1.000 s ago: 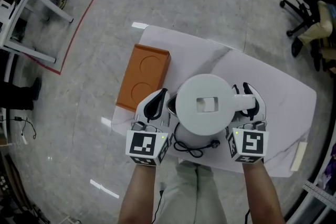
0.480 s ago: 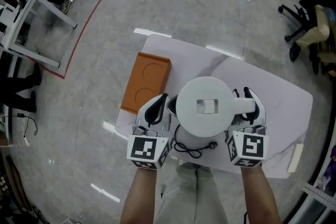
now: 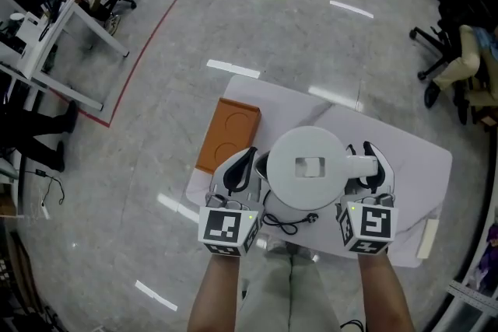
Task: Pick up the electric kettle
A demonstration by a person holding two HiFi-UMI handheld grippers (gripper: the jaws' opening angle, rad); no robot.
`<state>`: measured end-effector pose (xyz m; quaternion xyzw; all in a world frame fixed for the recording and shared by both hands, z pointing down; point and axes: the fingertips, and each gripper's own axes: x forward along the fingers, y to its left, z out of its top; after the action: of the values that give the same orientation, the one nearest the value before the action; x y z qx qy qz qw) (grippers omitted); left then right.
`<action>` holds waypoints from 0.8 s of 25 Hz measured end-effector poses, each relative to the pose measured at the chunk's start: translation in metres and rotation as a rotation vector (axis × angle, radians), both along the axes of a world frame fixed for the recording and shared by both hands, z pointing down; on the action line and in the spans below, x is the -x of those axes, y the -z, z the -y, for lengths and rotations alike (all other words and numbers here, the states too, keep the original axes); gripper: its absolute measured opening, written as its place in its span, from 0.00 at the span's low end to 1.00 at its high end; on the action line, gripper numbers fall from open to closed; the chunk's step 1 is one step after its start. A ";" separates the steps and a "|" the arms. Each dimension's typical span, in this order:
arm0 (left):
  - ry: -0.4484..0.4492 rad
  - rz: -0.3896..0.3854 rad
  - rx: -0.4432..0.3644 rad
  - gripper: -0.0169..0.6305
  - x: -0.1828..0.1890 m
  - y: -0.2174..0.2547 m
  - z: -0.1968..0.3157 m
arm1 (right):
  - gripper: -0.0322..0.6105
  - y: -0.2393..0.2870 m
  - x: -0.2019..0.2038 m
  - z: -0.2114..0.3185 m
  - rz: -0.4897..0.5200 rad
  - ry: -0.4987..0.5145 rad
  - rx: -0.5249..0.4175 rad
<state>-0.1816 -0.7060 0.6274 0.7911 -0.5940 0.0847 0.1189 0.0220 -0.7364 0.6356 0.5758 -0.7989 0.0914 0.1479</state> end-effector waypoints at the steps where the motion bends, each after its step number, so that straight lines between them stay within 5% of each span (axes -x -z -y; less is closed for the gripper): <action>1: 0.008 0.000 -0.004 0.03 0.001 0.008 -0.002 | 0.28 0.008 0.000 -0.002 0.001 0.000 0.001; 20: 0.063 -0.019 -0.076 0.03 0.005 0.174 -0.030 | 0.29 0.174 -0.011 -0.026 -0.002 -0.005 -0.056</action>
<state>-0.1862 -0.6759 0.4535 0.7766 -0.6204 0.0510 0.0970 0.0334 -0.7107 0.4614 0.5819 -0.7995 0.0688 0.1321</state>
